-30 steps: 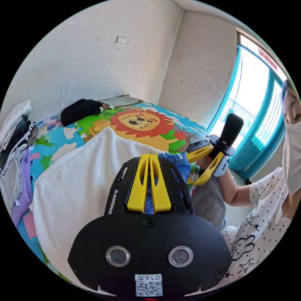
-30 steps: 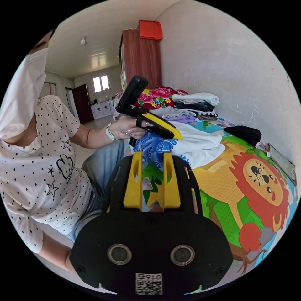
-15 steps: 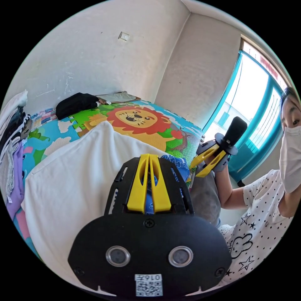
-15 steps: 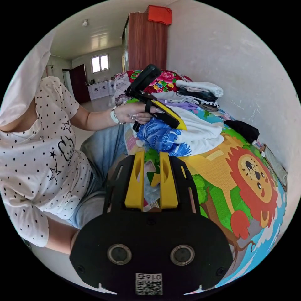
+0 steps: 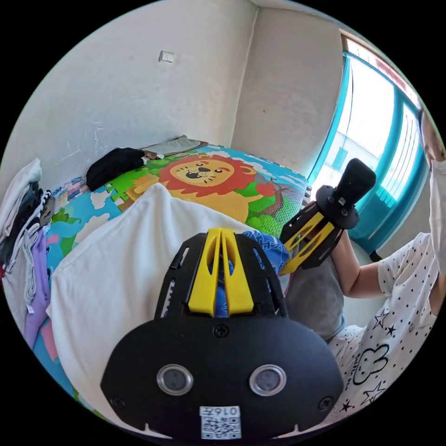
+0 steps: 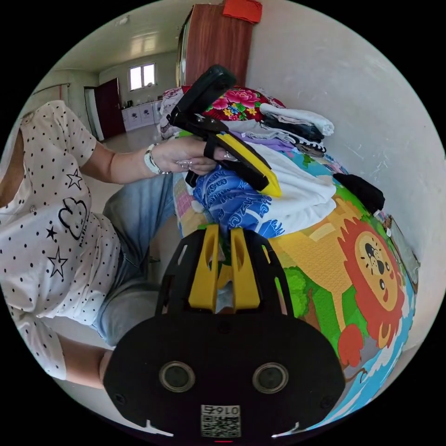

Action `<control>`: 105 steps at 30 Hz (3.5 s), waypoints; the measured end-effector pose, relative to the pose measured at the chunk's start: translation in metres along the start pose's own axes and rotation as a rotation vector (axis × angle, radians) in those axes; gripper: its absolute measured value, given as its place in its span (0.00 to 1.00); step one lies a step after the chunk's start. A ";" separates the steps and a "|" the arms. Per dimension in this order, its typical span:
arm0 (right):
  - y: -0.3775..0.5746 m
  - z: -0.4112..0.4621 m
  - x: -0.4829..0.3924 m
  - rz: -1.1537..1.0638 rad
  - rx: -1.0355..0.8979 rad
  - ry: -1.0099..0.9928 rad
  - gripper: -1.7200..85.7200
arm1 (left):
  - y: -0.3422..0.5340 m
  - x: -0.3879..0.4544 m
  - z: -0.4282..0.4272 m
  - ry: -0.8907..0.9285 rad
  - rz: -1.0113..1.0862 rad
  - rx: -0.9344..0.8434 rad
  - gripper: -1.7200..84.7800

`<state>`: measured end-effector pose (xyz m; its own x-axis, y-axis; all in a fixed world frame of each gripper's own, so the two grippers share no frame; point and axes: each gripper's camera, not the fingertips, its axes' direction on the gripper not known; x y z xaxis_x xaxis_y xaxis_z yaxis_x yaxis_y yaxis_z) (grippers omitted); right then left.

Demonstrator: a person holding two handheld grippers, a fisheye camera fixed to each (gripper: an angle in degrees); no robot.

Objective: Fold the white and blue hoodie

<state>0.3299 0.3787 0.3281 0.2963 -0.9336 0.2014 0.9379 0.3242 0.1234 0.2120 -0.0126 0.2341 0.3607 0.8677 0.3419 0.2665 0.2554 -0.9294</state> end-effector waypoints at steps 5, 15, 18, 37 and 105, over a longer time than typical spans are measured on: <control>-0.007 -0.005 -0.007 -0.080 -0.015 0.022 0.04 | 0.009 0.024 0.006 -0.021 0.043 0.000 0.01; 0.001 -0.079 0.032 0.175 0.493 0.002 0.02 | 0.035 0.111 0.007 -0.250 0.124 0.031 0.01; -0.050 -0.078 0.060 0.345 0.388 0.143 0.02 | 0.046 0.142 0.007 -0.392 0.152 0.062 0.01; -0.243 0.104 0.171 0.454 -0.269 0.442 0.01 | 0.130 0.133 0.075 -0.010 0.082 -0.022 0.01; -0.678 0.241 -0.176 -0.214 -0.246 0.296 0.05 | 0.545 -0.126 0.033 0.003 -0.386 0.199 0.11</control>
<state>-0.4014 0.3603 0.4427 0.0965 -0.9908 -0.0950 0.9882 0.1068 -0.1099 0.2823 0.0311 -0.3199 0.2706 0.6912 0.6701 0.2054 0.6386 -0.7416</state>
